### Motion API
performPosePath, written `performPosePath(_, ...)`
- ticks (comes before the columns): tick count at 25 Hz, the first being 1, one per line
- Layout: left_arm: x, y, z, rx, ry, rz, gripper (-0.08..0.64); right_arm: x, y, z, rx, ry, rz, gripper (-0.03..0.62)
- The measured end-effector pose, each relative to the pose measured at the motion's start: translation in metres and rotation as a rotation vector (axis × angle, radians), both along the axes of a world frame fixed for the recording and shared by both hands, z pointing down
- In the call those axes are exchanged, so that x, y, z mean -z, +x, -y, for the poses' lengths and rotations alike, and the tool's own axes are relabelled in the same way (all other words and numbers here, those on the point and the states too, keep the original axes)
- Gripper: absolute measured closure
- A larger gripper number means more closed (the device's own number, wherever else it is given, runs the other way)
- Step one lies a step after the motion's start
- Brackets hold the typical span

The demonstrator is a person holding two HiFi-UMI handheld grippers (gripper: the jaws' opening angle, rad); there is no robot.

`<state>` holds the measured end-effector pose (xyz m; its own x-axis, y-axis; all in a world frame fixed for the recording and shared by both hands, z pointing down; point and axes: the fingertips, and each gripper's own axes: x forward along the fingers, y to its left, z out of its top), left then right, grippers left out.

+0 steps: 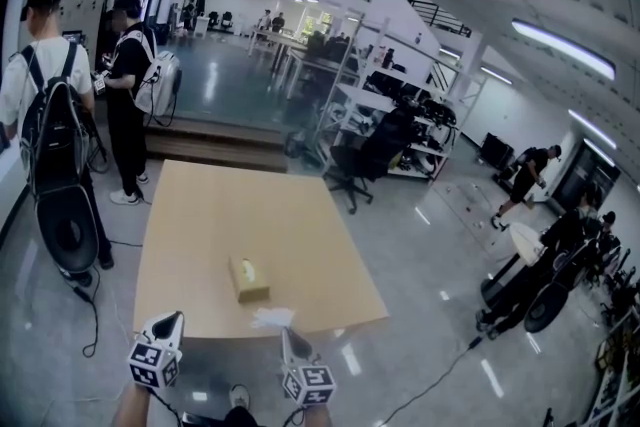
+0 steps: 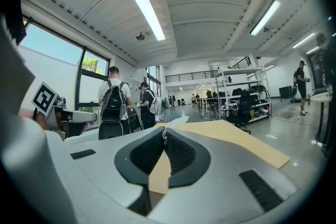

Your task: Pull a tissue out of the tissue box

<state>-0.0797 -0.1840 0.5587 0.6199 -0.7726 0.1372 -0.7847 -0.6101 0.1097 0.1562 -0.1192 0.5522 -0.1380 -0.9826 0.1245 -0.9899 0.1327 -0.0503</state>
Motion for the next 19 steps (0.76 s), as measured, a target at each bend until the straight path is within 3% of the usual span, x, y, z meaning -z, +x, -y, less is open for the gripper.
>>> performPosePath(19, -0.001, -0.005, -0.004, 0.003, -0.006, 0.000, 0.552, -0.001, -0.012, -0.002, 0.021, -0.007, -0.006, 0.587)
